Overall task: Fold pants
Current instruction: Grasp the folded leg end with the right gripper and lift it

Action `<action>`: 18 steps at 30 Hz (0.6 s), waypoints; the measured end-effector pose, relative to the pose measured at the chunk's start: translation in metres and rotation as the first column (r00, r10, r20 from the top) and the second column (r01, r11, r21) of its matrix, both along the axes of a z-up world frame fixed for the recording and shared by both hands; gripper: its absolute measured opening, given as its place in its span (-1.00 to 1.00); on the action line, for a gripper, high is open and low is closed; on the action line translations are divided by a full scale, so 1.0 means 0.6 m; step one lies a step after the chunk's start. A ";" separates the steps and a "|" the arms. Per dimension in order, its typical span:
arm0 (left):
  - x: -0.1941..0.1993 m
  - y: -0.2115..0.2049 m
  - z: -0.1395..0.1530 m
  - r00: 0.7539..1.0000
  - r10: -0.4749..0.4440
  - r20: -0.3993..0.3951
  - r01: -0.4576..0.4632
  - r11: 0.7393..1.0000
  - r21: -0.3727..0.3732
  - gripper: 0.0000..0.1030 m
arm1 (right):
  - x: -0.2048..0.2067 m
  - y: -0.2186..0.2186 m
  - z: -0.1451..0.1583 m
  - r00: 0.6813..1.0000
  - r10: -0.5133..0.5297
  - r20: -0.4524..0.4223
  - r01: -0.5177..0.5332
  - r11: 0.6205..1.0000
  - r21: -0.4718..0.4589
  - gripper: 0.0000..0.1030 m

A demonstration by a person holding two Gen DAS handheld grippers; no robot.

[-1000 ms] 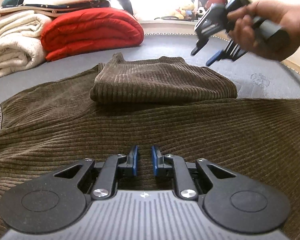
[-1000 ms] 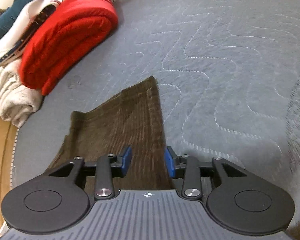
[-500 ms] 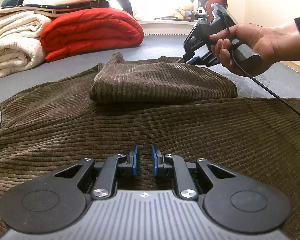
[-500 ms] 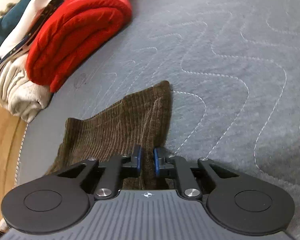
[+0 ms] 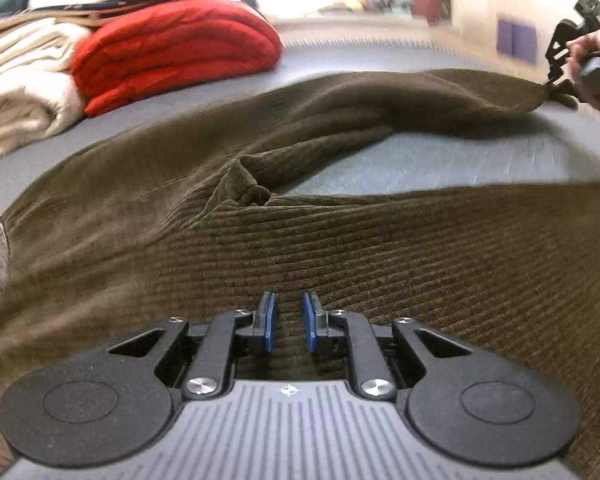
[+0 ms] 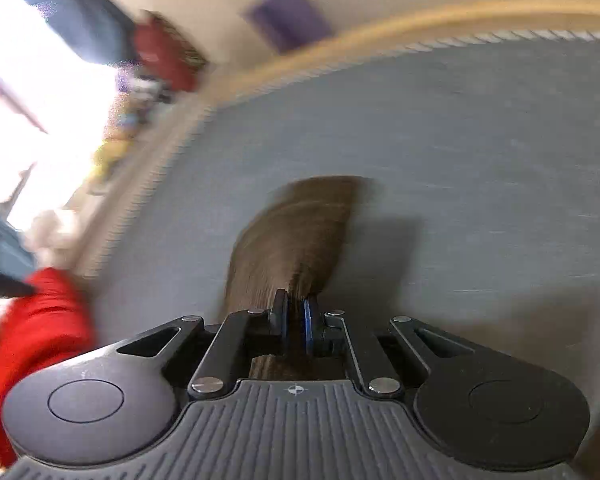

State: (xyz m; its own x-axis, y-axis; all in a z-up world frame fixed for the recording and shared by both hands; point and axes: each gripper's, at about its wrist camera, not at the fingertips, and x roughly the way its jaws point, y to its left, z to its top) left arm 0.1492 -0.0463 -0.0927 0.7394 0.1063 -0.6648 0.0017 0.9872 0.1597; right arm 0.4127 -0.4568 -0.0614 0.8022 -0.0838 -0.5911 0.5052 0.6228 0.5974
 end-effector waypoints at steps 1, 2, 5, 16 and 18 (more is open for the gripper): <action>0.010 -0.004 0.007 1.000 -0.004 -0.023 0.005 1.000 0.020 -0.51 | 0.001 -0.023 -0.025 0.998 0.032 -0.052 -0.030 0.999 0.036 -0.84; 0.025 -0.006 0.019 0.999 -0.009 -0.040 0.010 1.000 0.029 -0.33 | 0.001 -0.036 -0.042 0.995 0.056 -0.077 -0.051 0.996 0.070 -0.84; 0.062 -0.007 0.062 1.000 -0.021 0.009 0.020 1.000 0.012 -0.13 | -0.005 -0.067 -0.078 0.989 0.113 -0.092 -0.101 0.987 0.126 -0.68; 0.266 -0.038 0.032 0.989 -0.020 -0.149 0.046 0.984 0.173 0.28 | -0.043 -0.161 -0.120 0.997 0.081 -0.002 -0.076 0.944 0.322 -0.23; 0.275 -0.034 0.017 0.988 -0.035 -0.151 0.064 0.980 0.191 0.23 | -0.038 -0.162 -0.124 0.996 0.090 0.002 -0.086 0.938 0.335 -0.22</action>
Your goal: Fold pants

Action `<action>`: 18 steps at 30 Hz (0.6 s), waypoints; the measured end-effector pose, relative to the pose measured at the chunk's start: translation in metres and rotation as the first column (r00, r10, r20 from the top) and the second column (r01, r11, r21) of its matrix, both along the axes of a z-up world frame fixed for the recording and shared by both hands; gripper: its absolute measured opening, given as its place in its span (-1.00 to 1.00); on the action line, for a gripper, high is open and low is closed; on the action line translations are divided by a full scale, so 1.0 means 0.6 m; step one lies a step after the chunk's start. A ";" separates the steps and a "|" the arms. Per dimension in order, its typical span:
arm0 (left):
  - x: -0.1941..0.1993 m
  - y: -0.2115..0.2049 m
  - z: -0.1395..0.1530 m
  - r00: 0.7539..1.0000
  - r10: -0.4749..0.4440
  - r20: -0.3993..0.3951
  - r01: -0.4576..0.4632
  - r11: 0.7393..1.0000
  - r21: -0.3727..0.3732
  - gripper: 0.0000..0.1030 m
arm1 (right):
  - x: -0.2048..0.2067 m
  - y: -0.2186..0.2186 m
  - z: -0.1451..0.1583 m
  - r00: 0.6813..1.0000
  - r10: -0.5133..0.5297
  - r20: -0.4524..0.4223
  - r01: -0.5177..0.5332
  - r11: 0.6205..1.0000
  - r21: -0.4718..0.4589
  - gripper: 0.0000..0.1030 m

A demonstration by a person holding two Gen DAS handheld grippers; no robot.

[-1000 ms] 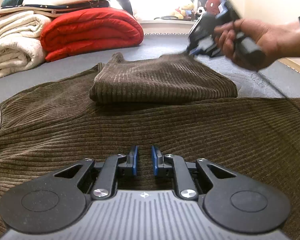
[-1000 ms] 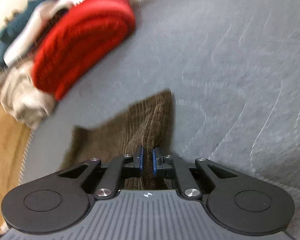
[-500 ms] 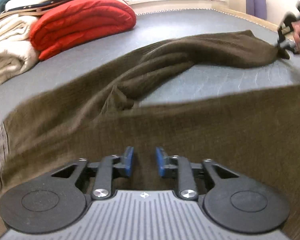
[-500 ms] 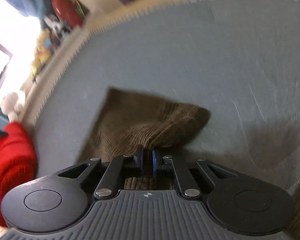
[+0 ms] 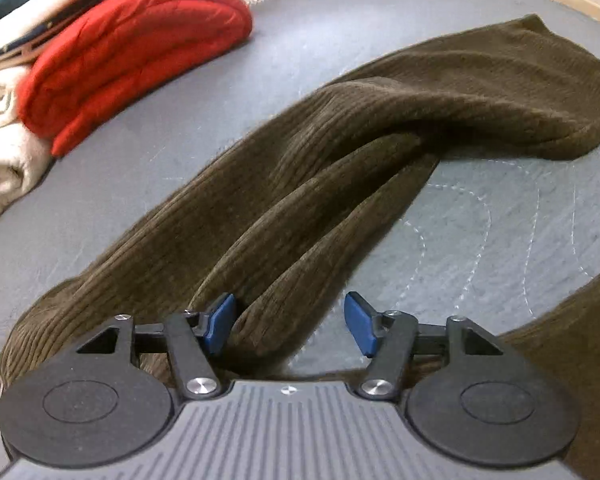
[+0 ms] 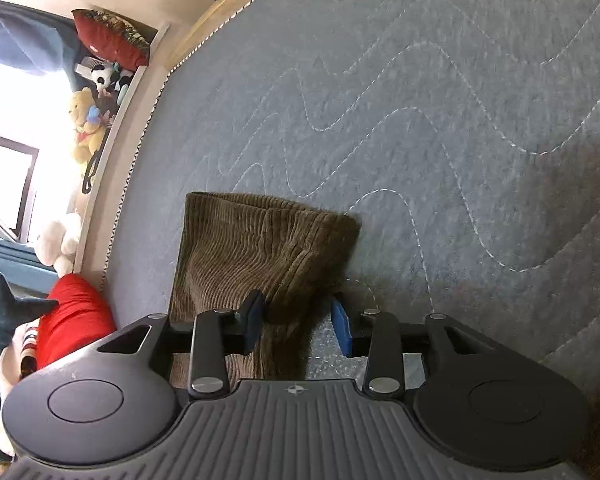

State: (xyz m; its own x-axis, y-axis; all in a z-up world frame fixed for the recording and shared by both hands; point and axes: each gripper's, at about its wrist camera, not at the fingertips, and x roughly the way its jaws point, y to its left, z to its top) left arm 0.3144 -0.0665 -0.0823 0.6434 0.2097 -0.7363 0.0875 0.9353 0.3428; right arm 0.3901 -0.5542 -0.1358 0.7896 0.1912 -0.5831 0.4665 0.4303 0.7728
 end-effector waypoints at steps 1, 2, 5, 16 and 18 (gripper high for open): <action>0.004 0.005 -0.002 1.000 -0.001 -0.009 0.001 1.000 -0.022 -0.23 | 0.006 -0.001 -0.003 1.000 0.004 0.003 -0.004 1.000 0.001 -0.22; 0.006 0.015 0.002 1.000 0.020 -0.020 -0.021 0.998 -0.057 -0.67 | 0.009 -0.002 -0.004 1.000 0.007 0.006 -0.007 1.000 0.002 -0.22; -0.013 0.046 0.019 0.997 0.082 0.013 -0.080 0.992 -0.096 -0.82 | 0.021 -0.003 -0.008 1.000 -0.004 0.010 0.004 1.000 0.024 -0.23; -0.080 0.103 0.028 0.983 0.179 0.028 -0.174 0.975 -0.136 -0.85 | 0.031 -0.004 -0.007 0.998 -0.065 0.002 0.065 0.998 0.007 -0.83; -0.085 0.093 0.029 0.985 0.171 0.023 -0.167 0.977 -0.133 -0.85 | 0.023 -0.011 0.023 0.996 -0.076 0.043 0.078 0.995 -0.058 -0.89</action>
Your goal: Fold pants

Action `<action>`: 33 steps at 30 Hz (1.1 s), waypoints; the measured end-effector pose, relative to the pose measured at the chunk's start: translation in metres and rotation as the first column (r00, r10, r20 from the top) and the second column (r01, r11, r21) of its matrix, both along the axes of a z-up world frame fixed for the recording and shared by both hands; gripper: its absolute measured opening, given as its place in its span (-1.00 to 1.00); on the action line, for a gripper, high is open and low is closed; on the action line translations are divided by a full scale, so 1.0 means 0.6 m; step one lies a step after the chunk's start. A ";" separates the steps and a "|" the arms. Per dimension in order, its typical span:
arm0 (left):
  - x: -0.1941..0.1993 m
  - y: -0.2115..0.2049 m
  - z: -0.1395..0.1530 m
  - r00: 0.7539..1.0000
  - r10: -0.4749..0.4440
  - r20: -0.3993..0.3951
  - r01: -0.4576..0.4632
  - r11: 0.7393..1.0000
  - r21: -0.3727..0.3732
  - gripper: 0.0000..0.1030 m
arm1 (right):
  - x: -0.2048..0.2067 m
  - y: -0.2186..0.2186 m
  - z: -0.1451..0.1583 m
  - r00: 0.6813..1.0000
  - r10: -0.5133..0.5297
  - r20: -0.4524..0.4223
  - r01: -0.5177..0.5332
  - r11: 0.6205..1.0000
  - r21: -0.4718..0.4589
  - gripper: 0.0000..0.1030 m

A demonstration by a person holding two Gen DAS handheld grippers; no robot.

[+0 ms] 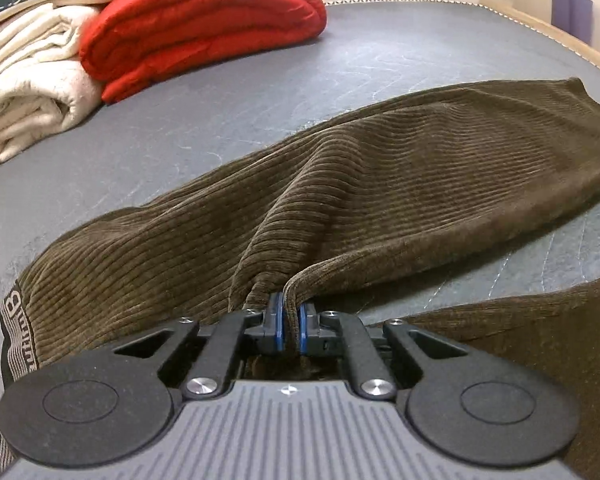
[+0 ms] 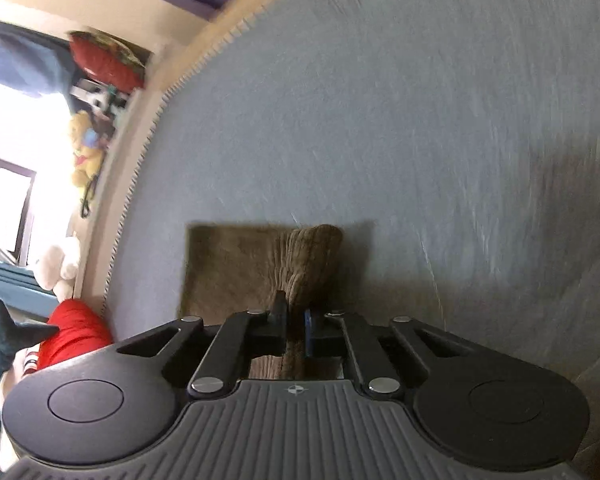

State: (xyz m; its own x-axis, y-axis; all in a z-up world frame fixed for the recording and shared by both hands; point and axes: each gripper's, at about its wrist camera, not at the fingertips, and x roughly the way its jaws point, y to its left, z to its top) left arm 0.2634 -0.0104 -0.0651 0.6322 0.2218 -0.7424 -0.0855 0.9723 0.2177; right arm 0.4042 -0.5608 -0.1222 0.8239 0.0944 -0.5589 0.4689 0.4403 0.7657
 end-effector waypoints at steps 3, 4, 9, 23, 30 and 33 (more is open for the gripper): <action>-0.001 -0.001 0.005 0.997 -0.078 -0.014 0.078 0.996 -0.034 -0.83 | -0.023 -0.007 0.072 0.996 -0.070 0.055 0.079 0.983 -0.168 -0.90; -0.003 -0.003 0.004 0.993 -0.114 -0.037 0.112 0.992 -0.055 -0.83 | -0.034 -0.011 0.088 0.993 -0.109 0.049 0.117 0.971 -0.211 -0.90; -0.019 -0.001 0.011 0.968 -0.230 -0.103 0.224 0.972 -0.068 -0.83 | -0.077 -0.049 0.035 0.936 -0.250 -0.249 0.198 0.956 -0.215 -0.89; -0.120 0.125 0.020 0.994 -0.099 -0.035 0.082 0.938 -0.338 -0.41 | -0.164 -0.032 0.184 0.967 -0.251 -0.047 0.213 0.894 -0.394 -0.53; -0.183 0.201 0.028 0.990 -0.076 -0.121 0.024 0.924 -0.381 -0.38 | -0.255 0.074 0.269 0.992 0.103 0.079 -0.055 0.885 -0.463 -0.35; -0.238 0.266 0.060 0.995 -0.060 -0.074 0.029 0.929 -0.369 -0.37 | -0.293 0.159 0.279 0.938 0.342 0.054 -0.265 0.810 -0.524 -0.26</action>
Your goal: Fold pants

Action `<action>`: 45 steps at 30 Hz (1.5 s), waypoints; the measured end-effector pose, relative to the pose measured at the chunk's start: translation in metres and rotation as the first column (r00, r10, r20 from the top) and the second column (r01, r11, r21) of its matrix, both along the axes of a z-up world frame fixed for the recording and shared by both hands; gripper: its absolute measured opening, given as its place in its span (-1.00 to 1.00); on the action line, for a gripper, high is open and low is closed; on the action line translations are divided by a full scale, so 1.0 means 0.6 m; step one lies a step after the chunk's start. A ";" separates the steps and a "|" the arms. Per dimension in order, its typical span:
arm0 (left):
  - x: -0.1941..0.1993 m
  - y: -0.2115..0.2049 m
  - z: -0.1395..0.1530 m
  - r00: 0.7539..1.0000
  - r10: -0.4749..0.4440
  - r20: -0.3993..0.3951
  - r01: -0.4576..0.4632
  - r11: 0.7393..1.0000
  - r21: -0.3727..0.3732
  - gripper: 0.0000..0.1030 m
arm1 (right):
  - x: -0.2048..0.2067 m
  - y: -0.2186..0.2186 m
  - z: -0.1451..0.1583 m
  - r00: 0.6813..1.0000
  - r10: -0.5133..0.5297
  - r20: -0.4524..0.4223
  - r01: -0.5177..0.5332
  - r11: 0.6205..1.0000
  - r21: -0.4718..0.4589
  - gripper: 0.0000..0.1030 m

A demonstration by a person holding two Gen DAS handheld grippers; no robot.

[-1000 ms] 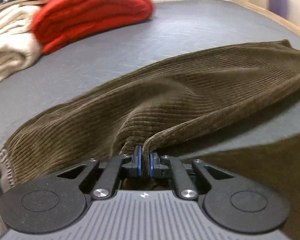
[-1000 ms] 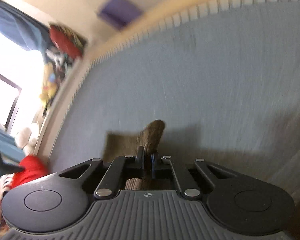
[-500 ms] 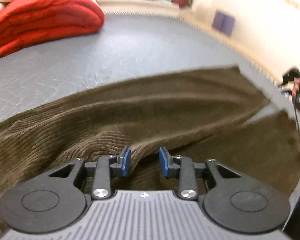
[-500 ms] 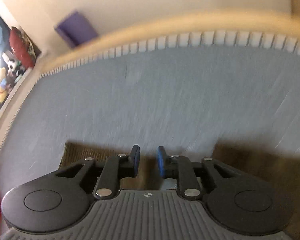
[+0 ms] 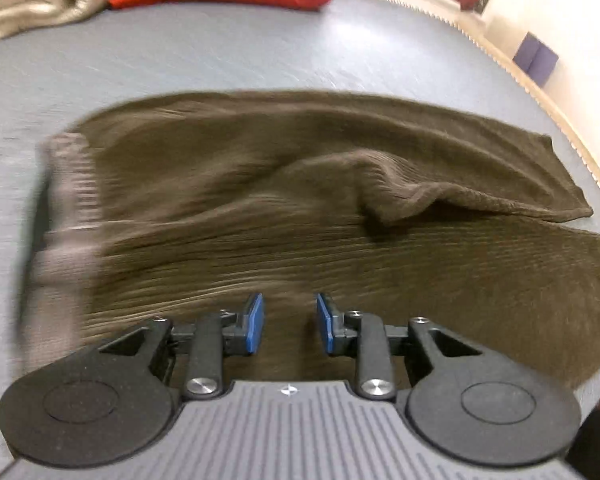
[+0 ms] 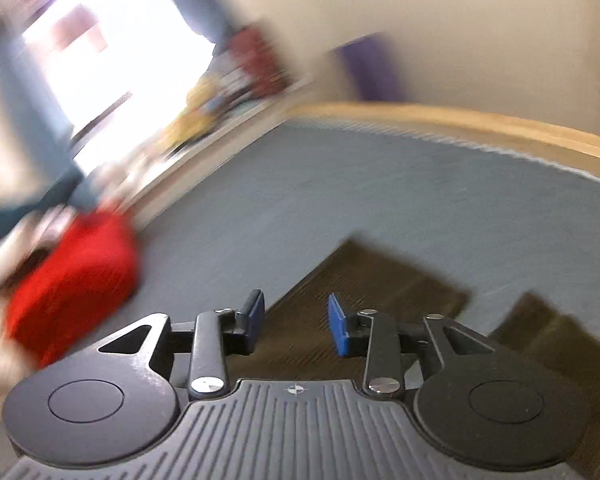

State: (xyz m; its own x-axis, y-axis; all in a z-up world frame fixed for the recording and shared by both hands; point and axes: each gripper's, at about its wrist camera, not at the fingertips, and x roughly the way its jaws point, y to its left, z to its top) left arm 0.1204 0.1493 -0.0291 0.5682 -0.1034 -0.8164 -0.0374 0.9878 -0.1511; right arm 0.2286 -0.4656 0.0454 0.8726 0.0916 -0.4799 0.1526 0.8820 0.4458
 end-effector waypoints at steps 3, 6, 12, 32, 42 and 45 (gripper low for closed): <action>-0.058 0.085 0.024 0.997 0.067 0.047 -0.068 0.997 0.028 -0.35 | -0.033 0.092 -0.009 0.978 0.204 -0.036 -0.206 0.975 -0.086 -0.26; -0.118 0.170 0.026 0.982 0.181 0.049 -0.181 0.984 -0.008 -0.35 | -0.085 0.199 -0.039 0.919 0.386 -0.080 -0.394 0.900 -0.188 -0.26; -0.200 0.237 0.013 0.920 0.391 0.045 -0.379 0.911 -0.162 -0.06 | -0.201 0.392 -0.117 0.774 0.595 -0.217 -0.633 0.728 -0.263 -0.27; -0.124 0.221 -0.067 0.933 0.311 -0.181 -0.330 0.940 -0.086 0.03 | -0.337 0.539 -0.243 0.463 0.721 -0.516 -0.864 0.238 -0.444 -0.11; -0.139 0.200 -0.041 0.946 0.315 -0.083 -0.319 0.947 -0.042 -0.52 | -0.333 0.553 -0.246 0.476 0.719 -0.505 -0.842 0.209 -0.497 -0.75; -0.171 0.204 -0.019 0.940 0.341 -0.012 -0.340 0.936 -0.088 -0.62 | -0.339 0.550 -0.228 0.487 0.733 -0.475 -0.826 0.209 -0.524 -0.85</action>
